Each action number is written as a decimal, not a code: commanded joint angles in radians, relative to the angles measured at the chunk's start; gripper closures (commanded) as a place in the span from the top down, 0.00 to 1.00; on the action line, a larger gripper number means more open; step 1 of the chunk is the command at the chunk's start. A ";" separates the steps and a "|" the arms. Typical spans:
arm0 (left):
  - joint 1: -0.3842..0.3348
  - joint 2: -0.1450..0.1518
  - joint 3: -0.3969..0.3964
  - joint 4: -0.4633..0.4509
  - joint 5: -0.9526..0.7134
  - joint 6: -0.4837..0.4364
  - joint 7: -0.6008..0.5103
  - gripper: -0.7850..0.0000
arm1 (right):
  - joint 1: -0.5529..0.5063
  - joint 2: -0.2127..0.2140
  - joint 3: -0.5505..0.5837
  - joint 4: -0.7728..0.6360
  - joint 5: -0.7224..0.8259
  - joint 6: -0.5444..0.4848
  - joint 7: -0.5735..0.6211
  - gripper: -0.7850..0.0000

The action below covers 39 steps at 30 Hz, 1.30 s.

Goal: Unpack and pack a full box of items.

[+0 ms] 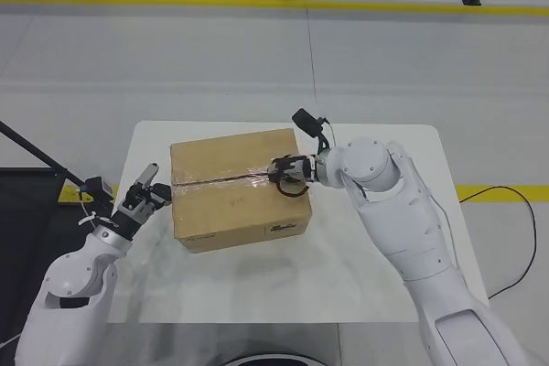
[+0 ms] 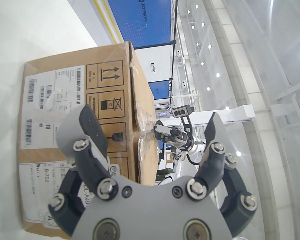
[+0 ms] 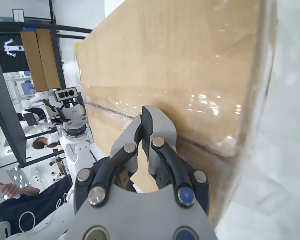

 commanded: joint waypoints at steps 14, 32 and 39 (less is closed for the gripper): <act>0.002 0.003 0.002 -0.001 -0.004 -0.002 -0.003 1.00 | -0.061 0.043 0.129 -0.049 -0.010 0.049 -0.020 0.00; -0.024 0.003 0.034 0.000 0.011 0.007 0.013 1.00 | -0.107 0.072 0.168 -0.050 0.022 0.036 -0.014 0.00; -0.051 0.004 0.040 0.003 0.026 0.013 0.014 1.00 | -0.119 0.079 0.160 -0.061 0.044 0.004 0.009 0.00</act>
